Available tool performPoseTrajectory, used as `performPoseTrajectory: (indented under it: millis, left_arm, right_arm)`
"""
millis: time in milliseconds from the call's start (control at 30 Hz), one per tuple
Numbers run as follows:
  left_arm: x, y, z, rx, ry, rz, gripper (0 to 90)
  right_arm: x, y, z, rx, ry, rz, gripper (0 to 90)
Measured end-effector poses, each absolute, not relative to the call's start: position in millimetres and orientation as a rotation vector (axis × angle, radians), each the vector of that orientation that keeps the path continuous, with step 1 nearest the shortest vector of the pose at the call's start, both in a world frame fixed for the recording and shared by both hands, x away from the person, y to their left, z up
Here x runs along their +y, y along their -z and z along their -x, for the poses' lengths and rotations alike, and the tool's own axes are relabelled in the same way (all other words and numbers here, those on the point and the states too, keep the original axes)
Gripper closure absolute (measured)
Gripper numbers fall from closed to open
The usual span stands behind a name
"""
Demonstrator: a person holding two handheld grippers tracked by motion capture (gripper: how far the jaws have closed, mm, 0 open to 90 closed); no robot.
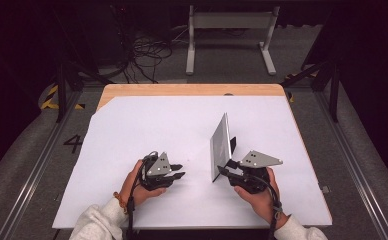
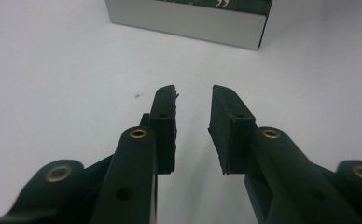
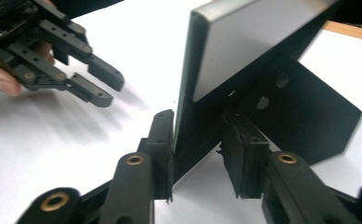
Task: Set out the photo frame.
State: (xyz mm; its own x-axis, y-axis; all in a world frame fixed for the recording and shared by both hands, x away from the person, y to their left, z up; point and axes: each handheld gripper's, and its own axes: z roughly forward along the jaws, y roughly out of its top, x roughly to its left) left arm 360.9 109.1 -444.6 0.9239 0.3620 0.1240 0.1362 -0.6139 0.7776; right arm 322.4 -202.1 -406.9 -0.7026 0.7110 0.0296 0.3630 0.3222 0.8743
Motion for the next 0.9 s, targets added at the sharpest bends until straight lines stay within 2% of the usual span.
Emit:
performPoseTrajectory:
  millis: [333, 567, 900]
  left_arm:
    - [108, 445, -363, 0.353, -0.341, -2.226, 64.1]
    - [107, 444, -362, 0.354, -0.341, -2.217, 60.9]
    - [107, 444, -363, 0.360, -0.346, -2.216, 59.5]
  right_arm:
    - [-203, 409, -322, 2.211, -1.326, -0.987, 64.2]
    - [-205, 410, -320, 2.178, -1.331, -1.029, 71.6]
    - [-217, 411, -324, 2.172, -1.347, -1.040, 73.5]
